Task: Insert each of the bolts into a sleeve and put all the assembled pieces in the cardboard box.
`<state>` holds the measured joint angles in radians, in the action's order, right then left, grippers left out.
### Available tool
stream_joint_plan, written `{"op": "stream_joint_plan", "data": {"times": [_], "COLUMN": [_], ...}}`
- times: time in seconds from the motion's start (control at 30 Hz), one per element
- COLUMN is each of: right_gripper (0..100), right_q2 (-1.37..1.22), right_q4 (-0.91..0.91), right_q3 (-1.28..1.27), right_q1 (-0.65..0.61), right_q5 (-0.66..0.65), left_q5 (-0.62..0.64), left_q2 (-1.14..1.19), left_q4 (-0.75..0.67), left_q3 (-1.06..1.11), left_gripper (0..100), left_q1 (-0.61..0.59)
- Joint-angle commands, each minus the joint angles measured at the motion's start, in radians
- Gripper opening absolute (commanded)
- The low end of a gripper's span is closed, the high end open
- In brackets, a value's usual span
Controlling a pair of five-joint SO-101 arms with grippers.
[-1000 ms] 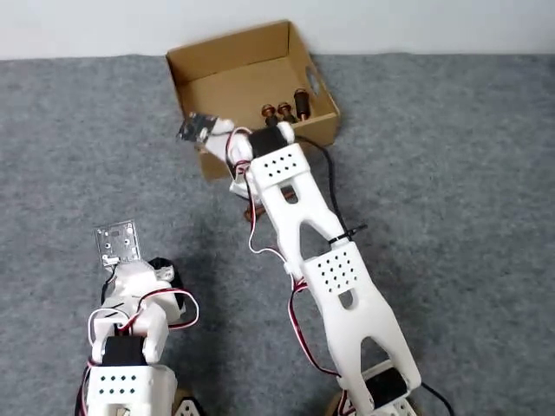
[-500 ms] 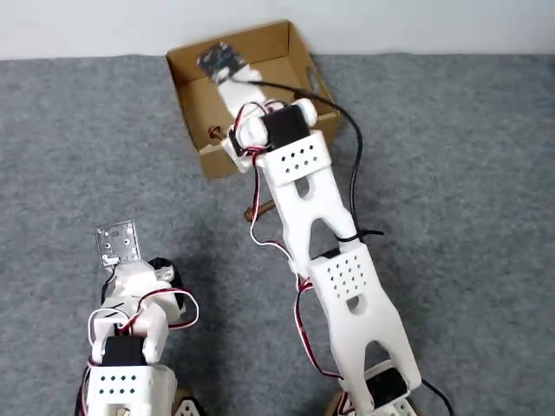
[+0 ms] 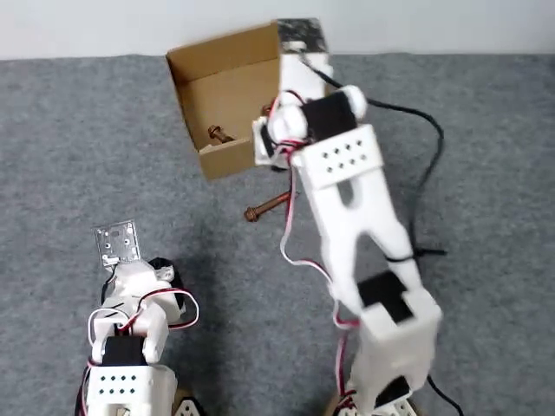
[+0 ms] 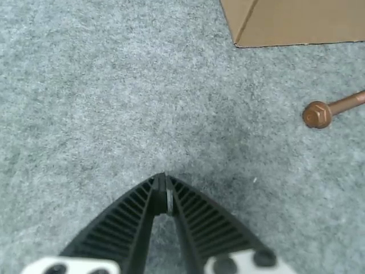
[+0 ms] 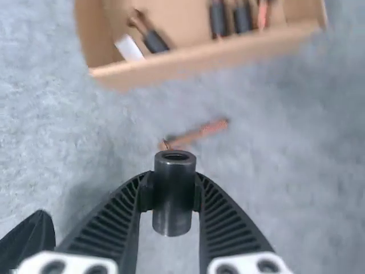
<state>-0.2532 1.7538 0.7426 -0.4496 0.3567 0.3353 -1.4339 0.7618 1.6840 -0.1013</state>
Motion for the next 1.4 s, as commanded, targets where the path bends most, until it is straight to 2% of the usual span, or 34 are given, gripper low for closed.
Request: {"op": "stream_joint_plan", "data": {"times": [0.0, 0.23, 0.43, 0.5, 0.6, 0.8, 0.93, 1.17, 1.23, 1.37], "right_gripper": [0.8, 0.8, 0.8, 0.8, 0.8, 0.8, 0.8, 0.8, 0.8, 0.8], "right_q2": [0.203, 0.46, 0.697, 0.779, 0.885, 1.05, 1.153, 1.307, 1.337, 1.397], "right_q4": [0.044, 0.042, 0.042, 0.041, 0.041, 0.039, 0.039, 0.039, 0.038, 0.038], "right_q3": [-0.172, -0.44, -0.677, -0.76, -0.865, -0.991, -1.071, -1.185, -1.212, -1.26], "right_q1": [0.045, 0.12, 0.186, 0.209, 0.249, 0.331, 0.404, 0.475, 0.495, 0.53], "right_q5": [0.075, 0.127, 0.135, 0.135, 0.135, 0.135, 0.13, 0.132, 0.133, 0.132], "left_q5": [0.008, 0.006, 0.006, 0.005, -0.061, -0.101, -0.279, -0.669, -0.706, -0.724], "left_q2": [-0.003, -0.003, 0.041, 0.137, 0.37, 0.855, 1.126, 1.448, 1.51, 1.617], "left_q4": [-0.029, -0.018, 0.078, 0.103, 0.17, 0.436, 0.585, 0.726, 0.747, 0.799], "left_q3": [-0.002, -0.053, -0.335, -0.446, -0.627, -1.01, -1.242, -1.593, -1.666, -1.793], "left_gripper": [0, 1, 1, 1, 1, 1, 1, 1, 2, 15], "left_q1": [-0.003, -0.003, 0.006, 0.006, 0.052, 0.186, 0.238, 0.245, 0.245, 0.247]}}
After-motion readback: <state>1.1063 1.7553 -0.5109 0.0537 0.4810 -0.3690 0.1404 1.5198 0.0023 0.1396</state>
